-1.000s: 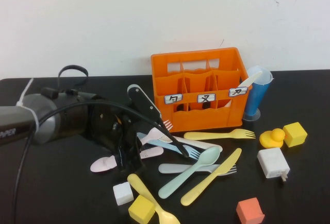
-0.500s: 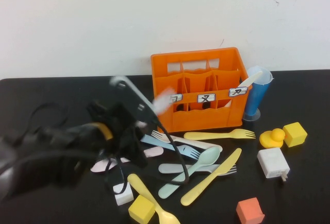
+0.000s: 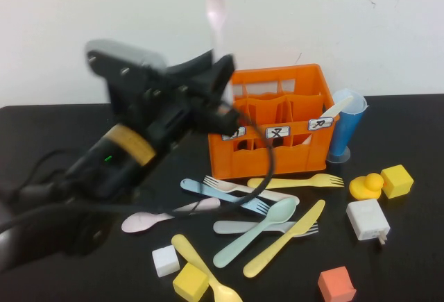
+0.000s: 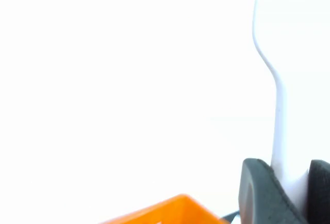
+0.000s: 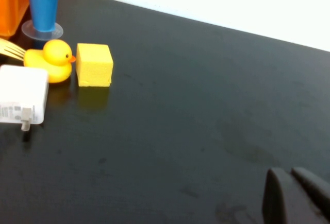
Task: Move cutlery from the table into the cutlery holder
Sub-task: Place the fork on the box
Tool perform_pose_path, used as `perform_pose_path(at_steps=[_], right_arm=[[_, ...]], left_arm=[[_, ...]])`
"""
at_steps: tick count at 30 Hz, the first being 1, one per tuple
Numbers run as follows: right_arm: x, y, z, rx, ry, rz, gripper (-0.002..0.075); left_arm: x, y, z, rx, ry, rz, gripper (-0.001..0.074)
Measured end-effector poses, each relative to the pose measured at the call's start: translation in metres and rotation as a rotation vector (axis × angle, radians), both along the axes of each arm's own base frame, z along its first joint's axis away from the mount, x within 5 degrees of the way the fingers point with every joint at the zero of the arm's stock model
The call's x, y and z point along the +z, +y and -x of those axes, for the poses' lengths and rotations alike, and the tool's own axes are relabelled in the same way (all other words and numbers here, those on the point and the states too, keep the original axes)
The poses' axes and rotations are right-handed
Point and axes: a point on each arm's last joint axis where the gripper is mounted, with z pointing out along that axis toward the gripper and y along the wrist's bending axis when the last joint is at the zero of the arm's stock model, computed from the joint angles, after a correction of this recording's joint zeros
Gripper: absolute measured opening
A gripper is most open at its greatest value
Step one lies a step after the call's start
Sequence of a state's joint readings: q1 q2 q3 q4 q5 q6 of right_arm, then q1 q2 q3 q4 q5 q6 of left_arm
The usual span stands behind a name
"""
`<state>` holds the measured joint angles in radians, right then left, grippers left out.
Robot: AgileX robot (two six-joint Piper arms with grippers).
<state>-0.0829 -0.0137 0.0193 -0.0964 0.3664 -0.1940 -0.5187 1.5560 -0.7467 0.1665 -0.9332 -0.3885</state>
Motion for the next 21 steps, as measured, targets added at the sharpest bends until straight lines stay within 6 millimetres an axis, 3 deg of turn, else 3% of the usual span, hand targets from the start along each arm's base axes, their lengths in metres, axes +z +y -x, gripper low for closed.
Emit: perform_pose_path(at_steps=[5,13,21], right_arm=[[0.0,0.0,0.0,0.0,0.0,0.0,-0.0003],[0.0,0.0,0.0,0.0,0.0,0.0,-0.0003],[0.0,0.0,0.0,0.0,0.0,0.0,-0.0003]], left_arm=[[-0.004,-0.029,-0.03,-0.044,0.004,0.022,0.0144],[-0.04,-0.068,-0.076,-0.061,0.014,-0.021,0.0144],[-0.073,-0.084,-0.103,-0.051,0.056,-0.082,0.0144]])
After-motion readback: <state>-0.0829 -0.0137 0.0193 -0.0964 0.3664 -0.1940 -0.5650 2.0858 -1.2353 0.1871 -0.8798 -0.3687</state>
